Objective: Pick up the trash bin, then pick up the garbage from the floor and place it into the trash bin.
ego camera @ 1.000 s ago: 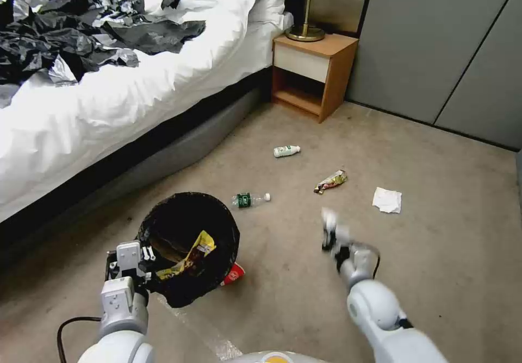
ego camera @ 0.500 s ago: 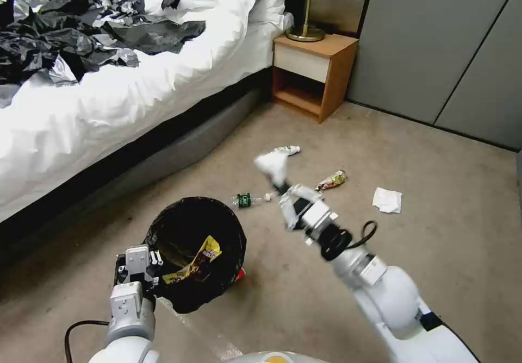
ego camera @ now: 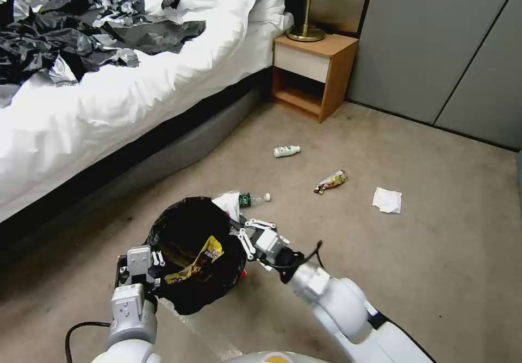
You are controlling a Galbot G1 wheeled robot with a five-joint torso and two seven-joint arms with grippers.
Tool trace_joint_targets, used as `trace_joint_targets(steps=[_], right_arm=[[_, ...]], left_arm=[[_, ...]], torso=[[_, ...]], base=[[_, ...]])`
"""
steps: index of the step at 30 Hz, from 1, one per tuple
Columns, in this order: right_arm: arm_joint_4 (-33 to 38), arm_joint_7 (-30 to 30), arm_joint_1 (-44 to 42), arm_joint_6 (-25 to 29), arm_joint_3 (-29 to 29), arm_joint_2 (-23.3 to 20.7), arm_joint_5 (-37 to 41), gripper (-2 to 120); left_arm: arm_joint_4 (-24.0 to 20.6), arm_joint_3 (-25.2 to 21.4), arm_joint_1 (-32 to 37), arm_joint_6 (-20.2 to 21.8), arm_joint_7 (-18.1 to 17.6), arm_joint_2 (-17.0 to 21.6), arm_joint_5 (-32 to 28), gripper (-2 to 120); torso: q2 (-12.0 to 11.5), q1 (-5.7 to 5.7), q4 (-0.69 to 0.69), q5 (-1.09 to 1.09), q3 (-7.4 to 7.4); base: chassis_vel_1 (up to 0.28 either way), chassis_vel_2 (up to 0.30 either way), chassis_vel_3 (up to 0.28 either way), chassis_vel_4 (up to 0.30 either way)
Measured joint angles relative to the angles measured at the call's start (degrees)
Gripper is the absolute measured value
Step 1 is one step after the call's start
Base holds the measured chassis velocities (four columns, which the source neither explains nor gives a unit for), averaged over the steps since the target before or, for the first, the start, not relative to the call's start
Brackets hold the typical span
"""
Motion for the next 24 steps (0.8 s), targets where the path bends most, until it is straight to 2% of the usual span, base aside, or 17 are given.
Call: trace_joint_targets(steps=[2,12,15,17,19,22,23,24], right_arm=[[-2.1,1.6,2.5,-2.1,-2.8,1.1,0.8,0],[-4.3,3.0,4.5,-3.6,-5.7,1.9,1.0,0],[-4.5,3.1,4.9,-4.1,-6.1,1.8,1.0,7],[-4.5,3.1,4.8,-4.2,-6.3,1.8,0.9,17],[-4.5,3.1,4.7,-4.3,-6.4,1.7,0.9,20],[-4.5,3.1,4.2,-4.4,-6.9,1.6,0.5,36],[-4.5,3.1,4.2,-4.4,-6.9,1.6,0.5,36],[-4.5,3.1,4.1,-4.4,-7.0,1.6,0.4,40]], left_arm=[[0.0,0.8,0.2,-0.1,0.2,-0.2,0.6,3],[0.2,1.7,0.1,-0.1,0.3,-0.2,1.0,3],[0.2,1.8,0.1,-0.1,0.3,-0.2,1.0,3],[0.3,1.8,0.0,-0.1,0.3,-0.2,1.0,3],[0.3,1.8,-0.1,-0.1,0.3,-0.2,1.0,3],[0.4,1.8,-0.5,0.0,0.3,-0.1,0.8,3],[0.4,1.8,-0.5,0.0,0.3,-0.1,0.8,3],[0.5,1.8,-0.6,0.0,0.4,-0.1,0.8,3]], torso=[[0.0,0.00,0.00,0.01,0.00],[0.0,0.00,0.00,0.01,0.00],[0.0,0.00,0.00,0.00,0.00],[0.0,0.00,0.00,0.01,0.00],[0.0,0.00,0.00,0.00,0.00],[0.0,0.00,-0.01,0.01,0.00],[0.0,0.00,-0.01,0.01,0.00],[0.0,0.00,-0.01,0.01,0.00]], base=[[0.000,0.000,0.000,0.000],[0.000,0.000,0.000,0.000],[0.000,0.000,0.000,0.000],[0.000,0.000,0.000,0.000],[0.000,0.000,0.000,0.000],[0.000,0.000,0.000,0.000],[0.000,0.000,0.000,0.000],[0.000,0.000,0.000,0.000]])
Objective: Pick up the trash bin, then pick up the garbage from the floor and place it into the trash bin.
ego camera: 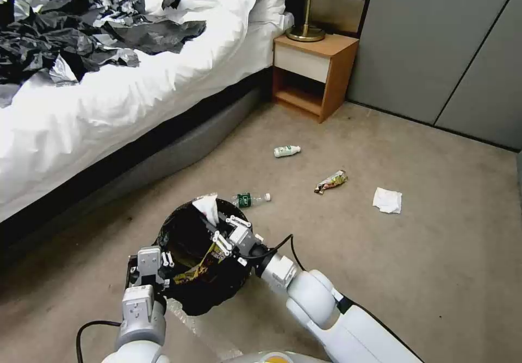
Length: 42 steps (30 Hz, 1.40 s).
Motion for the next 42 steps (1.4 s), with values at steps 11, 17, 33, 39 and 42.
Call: trace_joint_targets(steps=[11,17,33,39,42], right_arm=[[0.5,0.0,-0.5,0.0,-0.5,-0.9,-0.4,78],[1.4,-0.1,-1.1,-0.1,-0.6,-1.7,-0.5,99],[20.7,9.6,-9.9,-3.2,15.4,-2.5,-0.1,100],[25.1,13.5,-22.0,-3.3,26.5,-0.7,-0.4,100],[25.4,14.6,-25.9,-2.4,29.1,-0.2,-0.4,100]], left_arm=[[0.4,0.0,-0.6,0.2,0.0,0.1,-0.2,3],[0.7,0.0,-1.0,0.4,0.0,0.2,-0.3,3],[1.6,-1.0,-1.1,-1.2,1.0,0.5,-0.7,3],[1.6,-1.4,-1.2,-1.8,1.3,0.6,-0.7,3],[1.6,-1.4,-1.3,-1.9,1.3,0.7,-0.8,3]], torso=[[0.0,0.00,0.00,0.00,0.00],[0.0,0.00,0.00,0.00,0.00],[0.0,0.00,-0.01,0.00,0.00],[0.0,0.00,0.00,0.01,0.00],[0.0,0.00,0.00,0.01,0.00]], base=[[0.000,0.000,0.000,0.000],[0.000,0.000,0.000,0.000],[0.000,0.000,0.000,0.000],[0.000,0.000,0.000,0.000],[0.000,0.000,0.000,0.000]])
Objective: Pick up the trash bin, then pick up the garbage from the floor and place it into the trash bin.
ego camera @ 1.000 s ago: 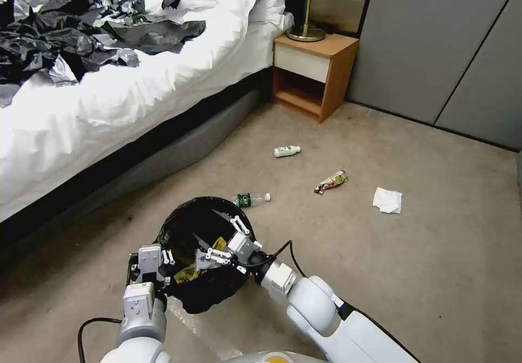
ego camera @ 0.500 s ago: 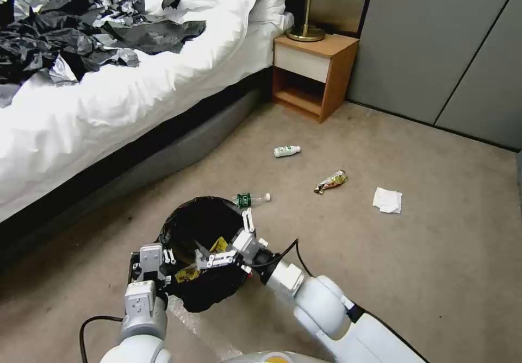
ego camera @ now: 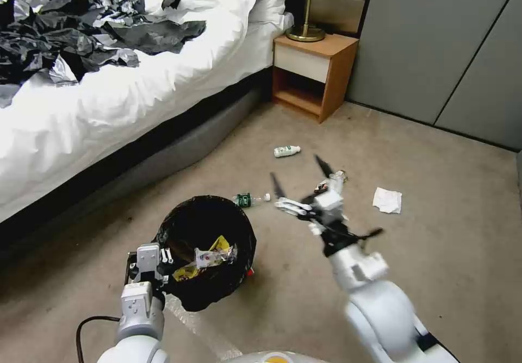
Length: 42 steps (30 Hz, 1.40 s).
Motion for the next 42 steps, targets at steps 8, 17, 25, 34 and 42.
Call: trace_joint_targets(steps=[8,17,25,34,42], right_arm=[[-1.6,3.5,-4.5,2.4,2.3,1.4,-0.3,100],[-3.2,4.2,-5.4,4.8,2.6,2.6,-0.5,100],[-3.2,4.0,-5.4,5.5,2.6,2.9,-0.4,100],[-3.2,3.4,-5.2,6.5,2.9,3.2,-0.2,100],[-3.4,3.2,-5.1,6.8,3.1,3.2,-0.2,100]], left_arm=[[-0.1,0.1,0.4,0.1,0.0,0.0,0.2,3],[-0.5,0.1,1.0,0.2,0.0,0.1,0.3,3],[-0.7,0.1,1.1,0.2,0.0,0.1,0.3,3],[-0.9,0.1,1.3,0.2,-0.1,0.1,0.3,3],[-0.9,0.1,1.2,0.3,0.0,0.0,0.4,3]], torso=[[0.0,0.00,0.01,-0.01,0.00],[0.0,0.00,0.01,-0.01,0.00],[0.0,0.00,0.01,-0.01,0.00],[0.0,0.00,0.00,-0.01,0.00],[0.0,0.00,0.00,-0.01,0.00]], base=[[0.000,0.000,0.000,0.000],[0.000,0.000,0.000,0.000],[-0.035,-0.034,-0.032,-0.033],[-0.085,-0.096,-0.074,-0.076],[-0.113,-0.111,-0.117,-0.118]])
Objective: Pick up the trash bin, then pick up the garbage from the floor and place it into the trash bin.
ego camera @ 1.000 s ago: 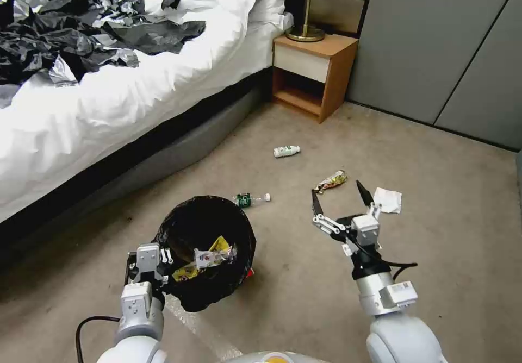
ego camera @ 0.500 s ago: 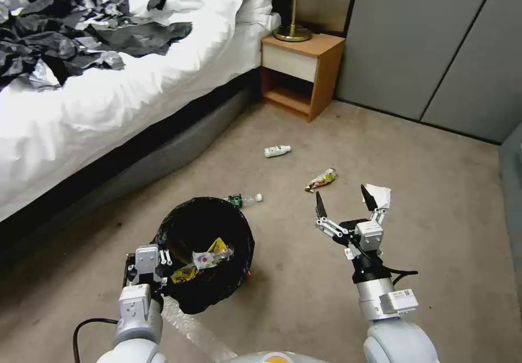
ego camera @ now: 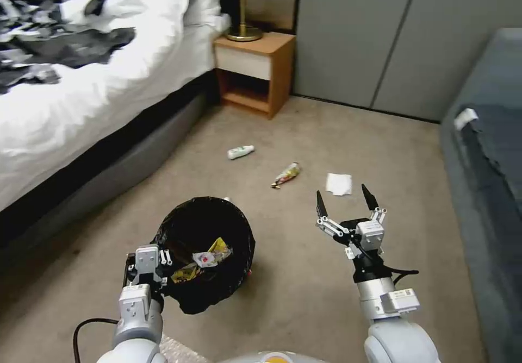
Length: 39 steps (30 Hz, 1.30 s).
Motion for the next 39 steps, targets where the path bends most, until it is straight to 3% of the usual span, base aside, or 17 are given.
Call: trace_joint_targets(steps=[10,13,39], right_arm=[[-0.1,-0.5,0.1,0.4,0.8,0.1,0.1,100],[-0.2,-0.8,-0.1,0.3,0.8,0.1,0.1,100],[-0.3,-2.8,-1.0,1.0,1.1,0.0,0.4,100]], left_arm=[[0.3,0.0,-0.4,-1.4,0.5,-0.1,-0.7,3],[0.4,0.0,-0.5,-1.6,0.5,-0.1,-0.8,3],[0.2,0.0,-0.4,-1.8,0.5,-0.1,-0.6,3]], torso=[[0.0,0.00,-0.02,0.00,0.00],[0.0,0.00,0.03,-0.01,0.00],[0.0,0.00,0.00,0.00,-0.01]], base=[[-0.105,-0.109,-0.098,-0.105],[0.000,0.000,0.000,0.000],[-0.033,0.027,0.025,-0.026]])
